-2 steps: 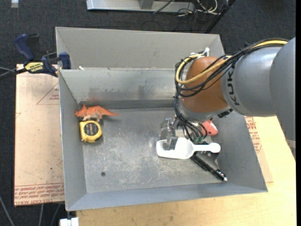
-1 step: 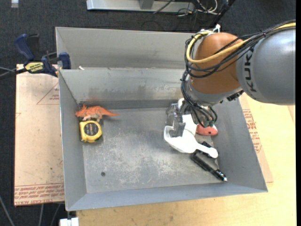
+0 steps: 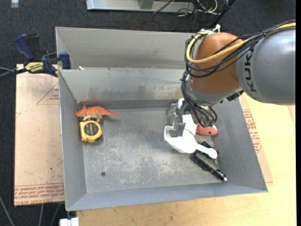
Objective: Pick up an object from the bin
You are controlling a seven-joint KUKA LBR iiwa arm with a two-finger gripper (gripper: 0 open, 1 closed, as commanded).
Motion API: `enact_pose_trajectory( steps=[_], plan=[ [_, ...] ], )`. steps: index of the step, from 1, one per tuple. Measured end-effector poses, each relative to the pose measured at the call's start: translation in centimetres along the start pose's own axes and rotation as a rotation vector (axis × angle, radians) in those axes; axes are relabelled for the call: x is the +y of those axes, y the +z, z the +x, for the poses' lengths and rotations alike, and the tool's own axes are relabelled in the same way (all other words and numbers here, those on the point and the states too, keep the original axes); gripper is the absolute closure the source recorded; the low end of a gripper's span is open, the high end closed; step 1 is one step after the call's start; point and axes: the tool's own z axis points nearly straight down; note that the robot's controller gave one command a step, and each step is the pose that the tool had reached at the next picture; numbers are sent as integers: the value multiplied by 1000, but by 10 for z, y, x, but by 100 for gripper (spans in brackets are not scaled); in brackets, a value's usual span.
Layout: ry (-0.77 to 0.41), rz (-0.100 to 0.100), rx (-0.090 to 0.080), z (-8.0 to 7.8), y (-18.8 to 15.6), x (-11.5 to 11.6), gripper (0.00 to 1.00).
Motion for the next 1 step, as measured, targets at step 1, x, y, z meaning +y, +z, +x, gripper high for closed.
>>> enact_pose_trajectory(
  steps=[1],
  plan=[
    [9, -1, 6, 5, -43, 2, 100]
  ],
)
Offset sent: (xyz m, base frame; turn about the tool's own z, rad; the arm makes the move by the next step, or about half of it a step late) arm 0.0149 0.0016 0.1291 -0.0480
